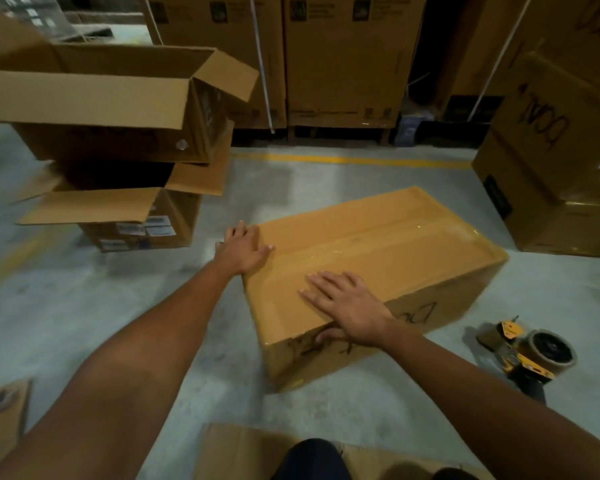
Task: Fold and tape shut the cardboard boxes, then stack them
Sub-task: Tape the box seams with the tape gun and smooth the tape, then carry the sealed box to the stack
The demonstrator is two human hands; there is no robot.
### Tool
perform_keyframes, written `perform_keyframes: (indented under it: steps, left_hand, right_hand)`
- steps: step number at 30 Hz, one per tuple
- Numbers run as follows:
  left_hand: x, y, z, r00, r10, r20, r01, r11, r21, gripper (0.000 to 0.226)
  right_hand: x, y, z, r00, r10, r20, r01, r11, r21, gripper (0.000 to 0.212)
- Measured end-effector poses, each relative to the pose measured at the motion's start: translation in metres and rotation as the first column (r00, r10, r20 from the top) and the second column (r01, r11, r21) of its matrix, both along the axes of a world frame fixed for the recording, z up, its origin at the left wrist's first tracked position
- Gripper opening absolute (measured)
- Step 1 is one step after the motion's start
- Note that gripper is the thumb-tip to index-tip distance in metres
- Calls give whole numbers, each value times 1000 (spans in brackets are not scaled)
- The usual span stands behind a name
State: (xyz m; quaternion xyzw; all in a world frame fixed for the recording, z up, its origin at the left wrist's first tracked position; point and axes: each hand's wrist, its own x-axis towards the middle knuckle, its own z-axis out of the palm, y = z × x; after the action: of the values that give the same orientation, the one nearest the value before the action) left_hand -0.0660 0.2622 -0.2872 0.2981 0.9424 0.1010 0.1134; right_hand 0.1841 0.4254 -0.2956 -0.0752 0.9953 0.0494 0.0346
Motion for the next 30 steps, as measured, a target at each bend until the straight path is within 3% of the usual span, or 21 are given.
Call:
perform_keyframes:
  steps: [2, 4, 7, 9, 11, 12, 13, 15, 18, 22, 28, 30]
  left_hand:
    - [-8, 7, 6, 1000, 23, -7, -24, 999, -49, 83]
    - [-2, 13, 7, 997, 71, -34, -73, 995, -65, 87]
    - [38, 19, 4, 972, 209, -105, -209, 978, 14, 89]
    - [68, 19, 0, 949, 301, -89, -289, 949, 124, 81]
    - [87, 17, -11, 934, 350, 70, -357, 904, 235, 70]
    - [93, 15, -18, 918, 352, 182, -394, 867, 306, 65]
    - [99, 14, -23, 893, 335, 301, -433, 822, 370, 60]
    - [114, 14, -29, 821, 276, 499, -517, 729, 448, 54]
    - [140, 18, -17, 735, 181, 653, -576, 675, 461, 65]
    - [150, 40, 14, 804, 39, 593, -437, 715, 546, 56]
    - [190, 92, 67, 865, -51, 499, -321, 709, 628, 41]
    - [198, 114, 70, 864, -71, 499, -325, 679, 659, 43]
  right_hand:
    - [4, 29, 3, 995, -98, 6, 97, 995, 31, 90]
    - [16, 49, 4, 936, -349, 45, 349, 937, 3, 86]
    - [42, 55, -4, 734, -679, 29, 668, 714, -209, 76]
    - [59, 47, -14, 541, -835, 101, 736, 412, -538, 64]
    - [72, 42, -25, 279, -900, 336, 569, -127, -812, 45]
    - [77, 41, -31, 186, -858, 479, 429, -367, -825, 49]
    - [83, 40, -32, 177, -781, 598, 325, -527, -785, 59]
    - [94, 37, -22, 241, -659, 713, 243, -670, -702, 61]
    - [114, 37, 17, 321, -648, 691, 259, -642, -722, 34]
    - [140, 52, 67, 320, -709, 628, 327, -539, -776, 25]
    - [168, 105, 110, 354, -810, 467, 180, -431, -884, 25]
    - [172, 130, 117, 361, -827, 432, 153, -405, -902, 15]
